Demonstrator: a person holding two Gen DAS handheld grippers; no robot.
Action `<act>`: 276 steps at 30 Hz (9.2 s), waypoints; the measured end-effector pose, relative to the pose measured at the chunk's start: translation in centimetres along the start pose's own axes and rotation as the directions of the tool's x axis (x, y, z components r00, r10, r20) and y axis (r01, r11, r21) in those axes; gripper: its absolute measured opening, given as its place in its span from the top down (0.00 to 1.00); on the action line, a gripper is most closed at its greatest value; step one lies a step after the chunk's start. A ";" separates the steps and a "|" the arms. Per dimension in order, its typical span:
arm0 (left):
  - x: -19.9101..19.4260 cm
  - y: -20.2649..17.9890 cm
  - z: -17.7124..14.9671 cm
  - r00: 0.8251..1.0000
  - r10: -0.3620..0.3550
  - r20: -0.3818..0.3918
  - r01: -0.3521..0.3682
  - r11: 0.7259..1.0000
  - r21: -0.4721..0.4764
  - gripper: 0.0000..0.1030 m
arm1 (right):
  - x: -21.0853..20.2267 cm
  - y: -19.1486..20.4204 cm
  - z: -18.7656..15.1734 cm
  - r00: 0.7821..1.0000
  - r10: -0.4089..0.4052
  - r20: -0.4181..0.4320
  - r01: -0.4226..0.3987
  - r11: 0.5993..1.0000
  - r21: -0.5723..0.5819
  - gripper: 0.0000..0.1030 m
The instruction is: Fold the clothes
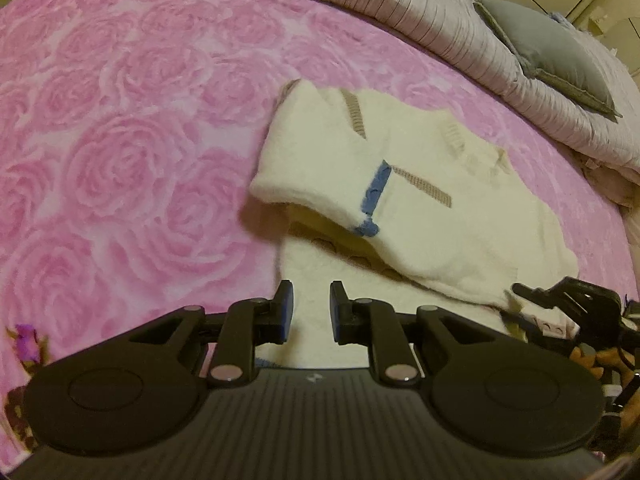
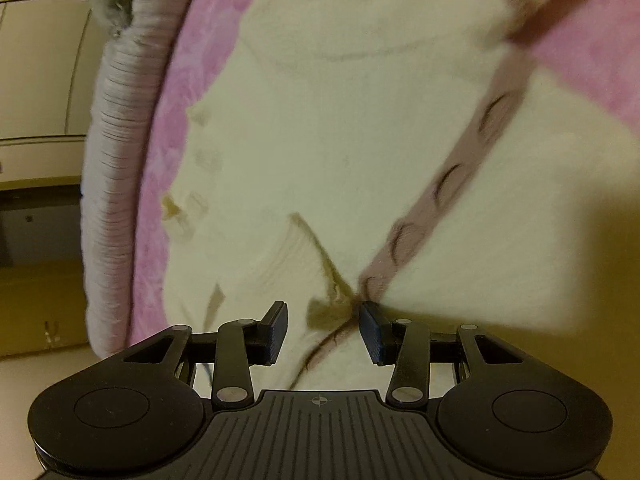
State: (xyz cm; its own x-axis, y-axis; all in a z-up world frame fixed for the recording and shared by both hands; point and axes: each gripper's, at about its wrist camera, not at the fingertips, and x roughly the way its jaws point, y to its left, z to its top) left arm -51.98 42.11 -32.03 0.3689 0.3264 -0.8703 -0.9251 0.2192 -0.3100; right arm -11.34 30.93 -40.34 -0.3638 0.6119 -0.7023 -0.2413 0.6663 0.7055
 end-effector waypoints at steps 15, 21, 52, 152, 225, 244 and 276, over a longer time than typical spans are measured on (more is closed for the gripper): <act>2.9 -2.6 0.7 0.999 -0.026 -0.025 0.027 0.998 0.055 0.87 | -6.9 4.3 5.2 0.944 -0.022 0.329 0.181 0.870 -0.460 0.91; 3.5 -3.2 0.3 0.999 -0.004 -0.051 0.008 0.996 0.084 0.87 | -7.0 3.7 5.1 0.945 -0.016 0.328 0.186 0.849 -0.495 0.91; 4.5 -7.2 -6.7 0.965 0.169 -0.200 -0.119 0.964 0.239 0.84 | -14.9 -7.8 -1.8 0.917 -0.344 0.205 0.400 0.786 -0.472 0.80; 6.9 -10.8 -0.7 0.981 0.189 0.034 -0.181 0.849 0.496 0.84 | -13.5 -1.8 -0.4 0.896 -0.272 0.350 0.443 0.582 -0.682 0.50; -25.7 -0.5 -17.6 0.993 0.075 -0.088 -0.038 0.930 0.365 0.65 | -30.9 1.6 -34.6 0.822 -0.394 0.411 0.567 0.636 -0.523 0.50; -9.3 5.6 -19.5 0.998 -0.047 -0.033 0.050 0.991 0.122 0.65 | -24.1 -14.5 -18.1 0.924 -0.264 0.277 0.376 0.759 -0.531 0.50; -4.7 11.9 -22.0 0.919 -0.349 0.186 0.382 0.904 -0.192 0.68 | -23.4 -24.5 -12.0 0.981 0.170 0.090 -0.106 0.868 -0.485 0.50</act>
State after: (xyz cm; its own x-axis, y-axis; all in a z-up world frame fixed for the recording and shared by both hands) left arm -66.72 23.00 -40.06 0.6781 0.3946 -0.6200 -0.7126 0.1466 -0.6861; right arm -7.68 -4.83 -40.08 -0.3170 0.7519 -0.5780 -0.6077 0.3068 0.7325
